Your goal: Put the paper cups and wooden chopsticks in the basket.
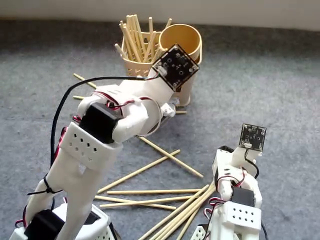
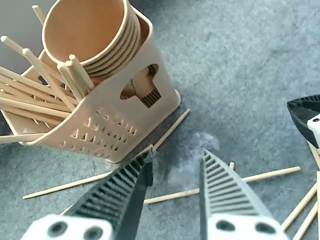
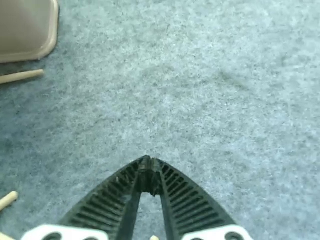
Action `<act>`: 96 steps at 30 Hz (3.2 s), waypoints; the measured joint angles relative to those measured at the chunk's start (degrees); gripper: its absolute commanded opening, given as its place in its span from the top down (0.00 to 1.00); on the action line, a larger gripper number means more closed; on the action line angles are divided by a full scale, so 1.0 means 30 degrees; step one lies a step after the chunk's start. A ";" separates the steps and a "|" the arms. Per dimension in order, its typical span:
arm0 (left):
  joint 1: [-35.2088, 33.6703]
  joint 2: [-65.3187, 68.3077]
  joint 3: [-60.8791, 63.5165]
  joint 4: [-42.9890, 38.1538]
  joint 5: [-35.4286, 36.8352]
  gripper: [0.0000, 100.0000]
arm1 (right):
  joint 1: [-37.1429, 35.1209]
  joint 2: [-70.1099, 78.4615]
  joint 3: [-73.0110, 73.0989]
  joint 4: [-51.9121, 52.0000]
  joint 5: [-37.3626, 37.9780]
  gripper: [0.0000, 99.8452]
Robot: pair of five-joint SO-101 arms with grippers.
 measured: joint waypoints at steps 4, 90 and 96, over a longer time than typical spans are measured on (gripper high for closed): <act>0.0029 0.0029 0.1641 0.0029 -0.0029 0.81 | 0.0205 0.0000 0.0000 0.0000 0.0000 0.99; 0.2110 1.2220 0.5919 -0.4337 -0.2608 0.99 | 0.0440 0.0000 0.0000 0.0000 0.0000 0.99; 0.2081 1.2220 0.5919 -0.4044 -0.2579 0.99 | 0.0440 0.0000 0.0000 0.0000 0.0000 0.99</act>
